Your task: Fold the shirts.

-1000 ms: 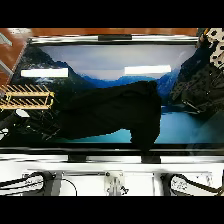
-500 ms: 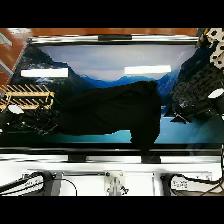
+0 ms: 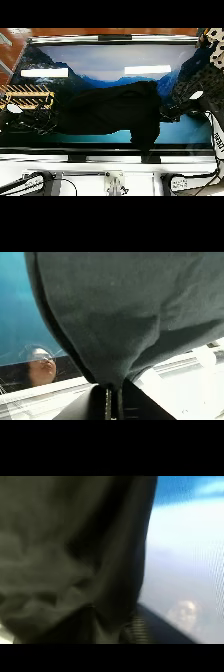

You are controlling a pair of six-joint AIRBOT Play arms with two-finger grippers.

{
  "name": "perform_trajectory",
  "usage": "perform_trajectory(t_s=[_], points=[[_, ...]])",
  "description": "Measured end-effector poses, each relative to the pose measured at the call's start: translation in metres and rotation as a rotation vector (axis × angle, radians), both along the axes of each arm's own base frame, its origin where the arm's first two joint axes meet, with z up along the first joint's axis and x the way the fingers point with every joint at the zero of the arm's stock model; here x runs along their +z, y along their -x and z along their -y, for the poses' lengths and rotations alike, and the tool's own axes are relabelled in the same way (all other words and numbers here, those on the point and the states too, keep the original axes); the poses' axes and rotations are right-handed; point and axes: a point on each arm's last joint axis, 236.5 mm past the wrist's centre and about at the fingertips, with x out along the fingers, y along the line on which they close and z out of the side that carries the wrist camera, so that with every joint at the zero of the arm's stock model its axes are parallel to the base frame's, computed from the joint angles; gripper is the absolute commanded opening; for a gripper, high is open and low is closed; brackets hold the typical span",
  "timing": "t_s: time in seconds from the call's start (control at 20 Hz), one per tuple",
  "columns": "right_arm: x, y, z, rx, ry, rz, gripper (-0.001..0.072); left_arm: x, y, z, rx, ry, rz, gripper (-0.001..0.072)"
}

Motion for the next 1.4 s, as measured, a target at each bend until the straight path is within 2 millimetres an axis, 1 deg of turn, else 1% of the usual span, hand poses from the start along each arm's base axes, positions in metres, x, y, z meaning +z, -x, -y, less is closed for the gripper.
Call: perform_trajectory(t_s=[0.05,0.1,0.2,0.25,0.3,0.35,0.4,0.45,0.5,0.55,0.6,0.65,0.7,0.75,0.8,0.85,0.9,0.95,1.0,1.05,1.1,1.15,1.2,1.25,1.3,1.4], points=[[-0.001,-0.001,-0.002,0.004,0.005,0.002,0.0109,0.001,-0.001,0.000,-0.001,0.000,0.003,0.0038],[-0.003,-0.002,-0.003,0.001,0.009,0.004,0.0060,0.002,-0.003,-0.001,-0.001,-0.001,0.009,0.0038],[-0.003,-0.003,-0.005,0.006,0.011,0.007,0.0060,0.008,-0.011,-0.002,-0.002,-0.007,0.032,0.0037],[0.000,-0.004,-0.006,0.018,0.011,0.021,0.0059,0.015,-0.017,-0.004,-0.011,-0.010,0.055,0.0037],[0.008,-0.006,-0.009,0.035,0.000,0.049,0.0060,0.025,-0.025,-0.005,-0.025,-0.015,0.089,0.0037],[0.022,-0.010,-0.012,0.054,-0.009,0.095,0.0059,0.038,-0.036,-0.007,-0.041,-0.022,0.136,0.0037],[0.042,-0.019,-0.014,0.073,-0.011,0.165,0.0060,0.058,-0.050,-0.009,-0.063,-0.035,0.202,0.0037],[0.071,-0.031,-0.014,0.088,-0.002,0.259,0.0060,0.082,-0.066,-0.011,-0.082,-0.054,0.283,0.0037],[0.106,-0.045,-0.013,0.098,0.016,0.366,0.0060,0.117,-0.086,-0.013,-0.101,-0.079,0.392,0.0037],[0.151,-0.058,-0.011,0.108,0.047,0.499,0.0060,0.156,-0.101,-0.013,-0.119,-0.106,0.503,0.0037],[0.203,-0.070,-0.009,0.106,0.082,0.647,0.0060,0.206,-0.117,-0.013,-0.132,-0.142,0.643,0.0037],[0.265,-0.076,-0.007,0.099,0.128,0.818,0.0060,0.260,-0.127,-0.011,-0.138,-0.177,0.791,0.0037],[0.329,-0.075,-0.006,0.083,0.176,0.992,0.0060,0.323,-0.132,-0.008,-0.133,-0.214,0.962,0.0037],[0.398,-0.065,-0.005,0.055,0.225,1.180,0.0060,0.382,-0.127,-0.004,-0.122,-0.248,1.119,0.0037],[0.460,-0.047,-0.005,0.028,0.267,1.346,0.0060,0.440,-0.116,-0.001,-0.100,-0.273,1.272,0.0037],[0.519,-0.020,-0.007,-0.005,0.303,1.509,0.0060,0.497,-0.096,0.002,-0.060,-0.292,1.427,0.0037],[0.565,0.010,-0.010,-0.033,0.332,1.641,0.0060,0.545,-0.071,0.004,-0.019,-0.306,1.562,0.0037],[0.606,0.043,-0.011,-0.064,0.363,1.763,0.0060,0.579,-0.045,0.007,0.011,-0.314,1.665,0.0037],[0.633,0.075,-0.014,-0.091,0.384,1.846,0.0060,0.607,-0.019,0.009,0.039,-0.320,1.755,0.0037],[0.650,0.100,-0.015,-0.116,0.396,1.901,0.0060,0.624,0.004,0.010,0.059,-0.330,1.815,0.0037],[0.660,0.120,-0.015,-0.135,0.415,1.930,0.0060,0.637,0.025,0.010,0.078,-0.345,1.865,0.0037],[0.664,0.137,-0.013,-0.149,0.444,1.941,0.0060,0.645,0.044,0.009,0.096,-0.370,1.902,0.0037],[0.666,0.152,-0.012,-0.160,0.464,1.945,0.0060,0.650,0.057,0.007,0.108,-0.398,1.924,0.0038],[0.664,0.160,-0.012,-0.164,0.477,1.933,0.0060,0.652,0.067,0.003,0.120,-0.427,1.934,0.0038],[0.659,0.165,-0.010,-0.163,0.492,1.910,0.0060,0.650,0.074,-0.001,0.129,-0.457,1.928,0.0038],[0.645,0.170,-0.007,-0.154,0.520,1.849,0.0060,0.642,0.081,-0.007,0.135,-0.504,1.897,0.0038]])
